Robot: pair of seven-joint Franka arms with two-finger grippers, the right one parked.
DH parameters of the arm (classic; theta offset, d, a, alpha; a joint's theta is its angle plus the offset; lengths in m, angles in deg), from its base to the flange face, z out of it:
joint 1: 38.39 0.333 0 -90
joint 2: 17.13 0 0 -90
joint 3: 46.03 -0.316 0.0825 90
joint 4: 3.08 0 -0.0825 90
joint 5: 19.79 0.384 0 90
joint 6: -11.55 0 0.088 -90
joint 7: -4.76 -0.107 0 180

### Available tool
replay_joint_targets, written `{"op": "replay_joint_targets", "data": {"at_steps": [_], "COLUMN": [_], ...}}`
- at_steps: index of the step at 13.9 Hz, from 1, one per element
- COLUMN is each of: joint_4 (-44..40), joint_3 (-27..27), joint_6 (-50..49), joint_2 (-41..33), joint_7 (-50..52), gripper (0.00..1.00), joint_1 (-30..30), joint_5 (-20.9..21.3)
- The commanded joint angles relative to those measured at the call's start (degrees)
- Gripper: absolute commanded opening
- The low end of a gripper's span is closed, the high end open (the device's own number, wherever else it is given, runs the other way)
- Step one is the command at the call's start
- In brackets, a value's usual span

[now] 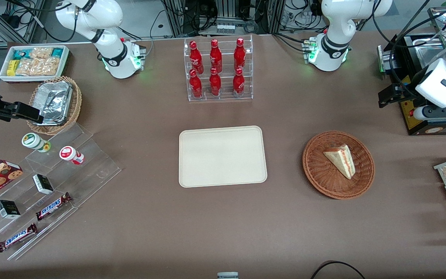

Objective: Place sandwich from basket to tray

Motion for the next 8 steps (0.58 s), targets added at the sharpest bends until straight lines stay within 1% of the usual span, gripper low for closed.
{"op": "replay_joint_targets", "data": {"at_steps": [1,4,6,8], "joint_4": [-1.43,-0.90,0.67,4.18], "joint_3": [-0.05,-0.05,-0.05,-0.05], "joint_6": [0.24,1.12,4.36,8.75], "joint_2": [0.54,0.89,2.03,2.39], "joint_7": [-0.88,-1.06,-0.89,-0.88], "gripper": [1.00,1.00,1.00,1.00], "joint_1": [-0.38,-0.12,-0.12,-0.12], "joint_5": [0.52,-0.09,-0.18,-0.18]}}
